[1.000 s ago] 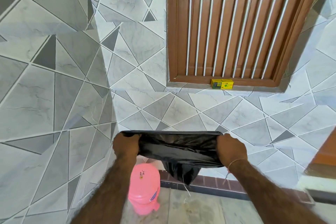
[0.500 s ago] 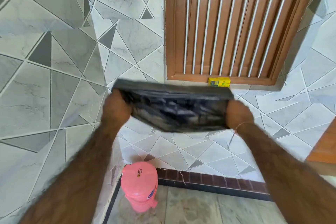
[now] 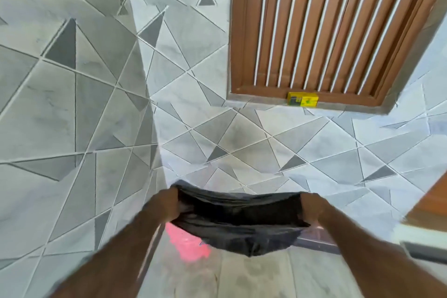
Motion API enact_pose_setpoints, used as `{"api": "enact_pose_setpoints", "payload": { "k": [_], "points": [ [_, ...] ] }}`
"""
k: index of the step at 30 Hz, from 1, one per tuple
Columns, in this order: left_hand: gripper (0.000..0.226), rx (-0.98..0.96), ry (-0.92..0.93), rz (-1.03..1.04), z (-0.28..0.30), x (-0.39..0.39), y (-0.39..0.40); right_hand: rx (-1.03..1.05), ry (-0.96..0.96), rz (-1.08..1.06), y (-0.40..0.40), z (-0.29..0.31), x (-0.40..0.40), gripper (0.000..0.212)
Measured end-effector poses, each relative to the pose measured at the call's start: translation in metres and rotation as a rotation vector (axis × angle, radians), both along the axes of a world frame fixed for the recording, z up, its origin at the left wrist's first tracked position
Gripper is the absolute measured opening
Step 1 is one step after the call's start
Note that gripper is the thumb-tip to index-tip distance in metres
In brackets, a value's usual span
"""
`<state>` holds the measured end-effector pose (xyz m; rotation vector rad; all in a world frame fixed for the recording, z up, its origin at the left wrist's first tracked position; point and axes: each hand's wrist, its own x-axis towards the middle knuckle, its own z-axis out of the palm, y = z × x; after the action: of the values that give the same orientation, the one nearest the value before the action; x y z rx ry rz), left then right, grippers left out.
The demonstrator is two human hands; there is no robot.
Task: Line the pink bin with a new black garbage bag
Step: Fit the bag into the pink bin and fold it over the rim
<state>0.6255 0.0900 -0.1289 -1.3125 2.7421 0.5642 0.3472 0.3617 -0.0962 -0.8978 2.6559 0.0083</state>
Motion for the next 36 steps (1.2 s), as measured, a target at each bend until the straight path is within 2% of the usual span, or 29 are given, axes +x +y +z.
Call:
{"api": "enact_pose_setpoints", "payload": {
  "k": [3,8,11,15,17,20,23,32,36],
  "points": [
    [0.046,0.031,0.094,0.129,0.021,-0.005,0.012,-0.200,0.019,-0.083,-0.010,0.002,-0.001,0.045],
    [0.034,0.042,0.336,0.372,0.026,-0.015,0.032,-0.357,0.089,-0.125,-0.023,-0.004,0.000,0.038],
    [0.030,-0.041,0.338,0.464,0.022,-0.016,0.042,-0.439,0.081,-0.155,-0.028,-0.005,0.004,0.034],
    [0.025,-0.107,0.296,0.368,0.016,-0.021,0.054,-0.458,-0.003,-0.137,-0.025,-0.009,0.004,0.018],
    [0.032,-0.078,0.208,0.319,0.006,-0.025,0.057,-0.427,-0.076,-0.114,-0.021,-0.020,0.000,0.028],
    [0.036,-0.030,0.077,0.252,-0.006,-0.031,0.065,-0.320,-0.095,-0.031,-0.015,-0.039,-0.012,0.063],
    [0.039,-0.046,-0.019,0.215,-0.016,-0.034,0.075,-0.288,-0.113,0.009,-0.006,-0.049,-0.024,0.078],
    [0.043,0.033,-0.009,0.259,-0.040,-0.051,0.087,-0.337,-0.129,0.110,-0.021,-0.063,-0.034,0.082],
    [0.049,0.035,-0.010,0.246,-0.049,-0.059,0.067,-0.286,-0.140,0.117,-0.048,-0.082,-0.035,0.082]
  ]
}}
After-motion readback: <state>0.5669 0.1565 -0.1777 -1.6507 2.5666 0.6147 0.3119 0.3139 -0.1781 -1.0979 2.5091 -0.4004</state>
